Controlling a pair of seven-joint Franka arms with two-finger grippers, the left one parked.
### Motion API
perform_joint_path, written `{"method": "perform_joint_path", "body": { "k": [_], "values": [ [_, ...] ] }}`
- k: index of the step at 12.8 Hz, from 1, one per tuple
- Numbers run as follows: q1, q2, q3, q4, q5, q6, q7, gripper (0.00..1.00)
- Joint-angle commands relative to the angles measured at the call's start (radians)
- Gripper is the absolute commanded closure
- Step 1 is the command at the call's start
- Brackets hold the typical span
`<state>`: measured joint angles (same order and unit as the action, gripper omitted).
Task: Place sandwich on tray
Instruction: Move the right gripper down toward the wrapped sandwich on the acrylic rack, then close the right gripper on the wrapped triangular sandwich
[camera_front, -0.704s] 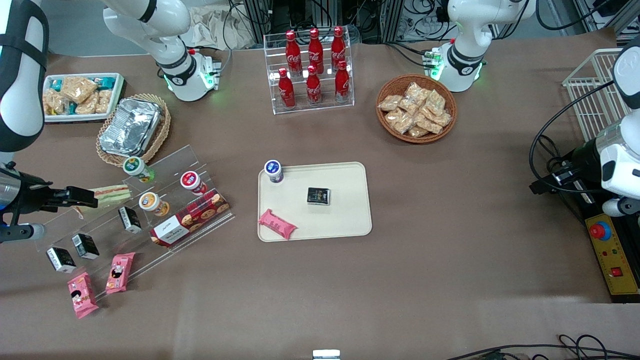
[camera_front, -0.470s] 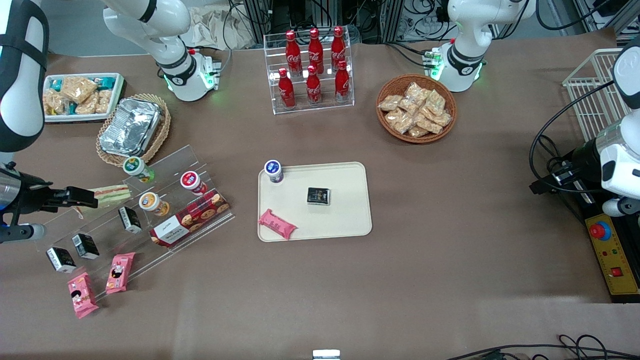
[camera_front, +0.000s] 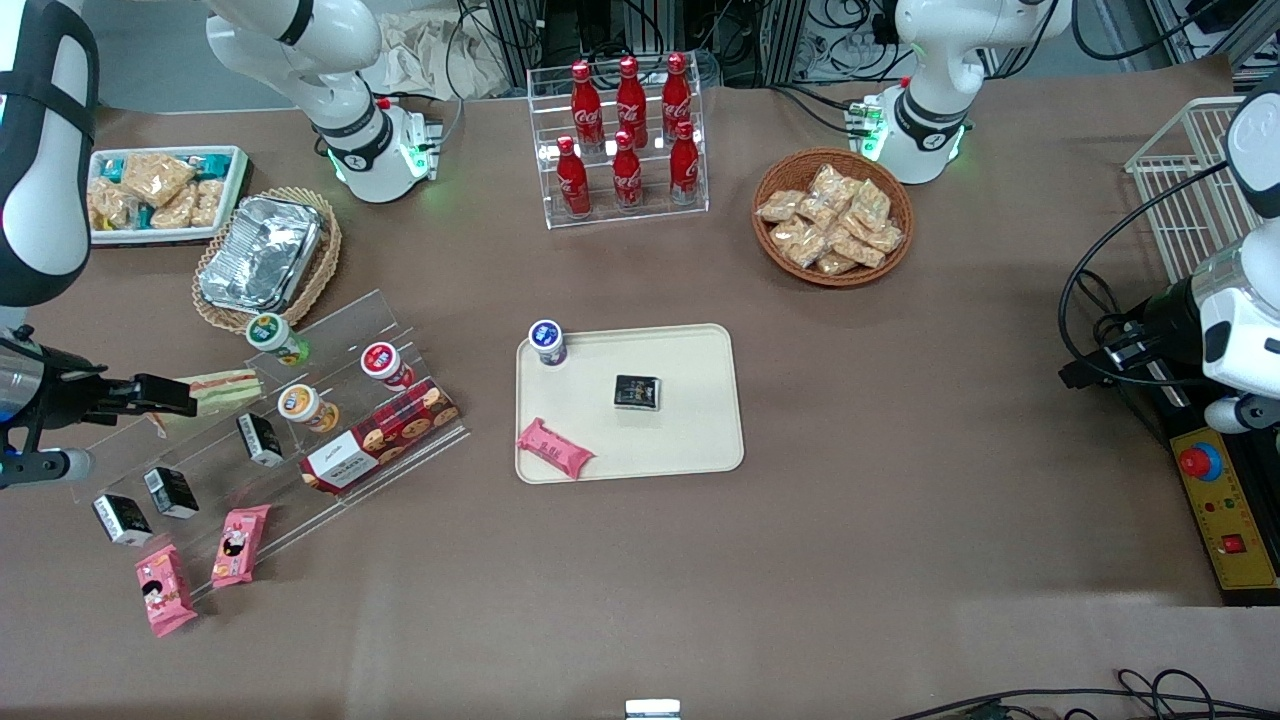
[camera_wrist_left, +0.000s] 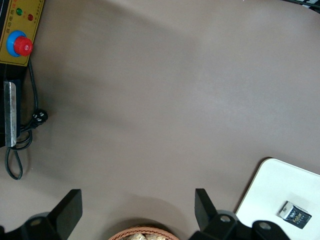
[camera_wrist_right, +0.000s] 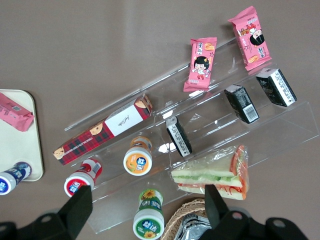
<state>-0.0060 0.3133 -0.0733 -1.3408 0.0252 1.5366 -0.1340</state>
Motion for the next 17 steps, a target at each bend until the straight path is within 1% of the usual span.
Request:
{"method": "perform_joint_path", "body": {
  "k": [1, 3, 4, 5, 7, 9, 12, 14, 17],
  "values": [
    [-0.003, -0.013, 0.0, -0.015, 0.009, 0.007, 0.01, 0.0],
    [-0.011, -0.025, -0.006, -0.014, 0.012, 0.008, 0.023, 0.0],
    [-0.009, -0.026, -0.008, -0.014, 0.003, 0.008, 0.034, 0.0],
    [-0.014, -0.026, -0.008, -0.015, -0.019, 0.007, 0.077, 0.0],
    [-0.045, -0.022, -0.011, -0.018, -0.019, -0.001, 0.147, 0.01],
    [-0.054, -0.022, -0.013, -0.02, -0.018, -0.022, 0.317, 0.02],
    [-0.081, -0.022, -0.026, -0.024, -0.025, -0.036, 0.436, 0.02],
    [-0.106, -0.022, -0.04, -0.047, -0.016, -0.024, 0.624, 0.02],
    [-0.129, 0.0, -0.043, -0.079, -0.014, -0.016, 0.818, 0.02]
  ]
}}
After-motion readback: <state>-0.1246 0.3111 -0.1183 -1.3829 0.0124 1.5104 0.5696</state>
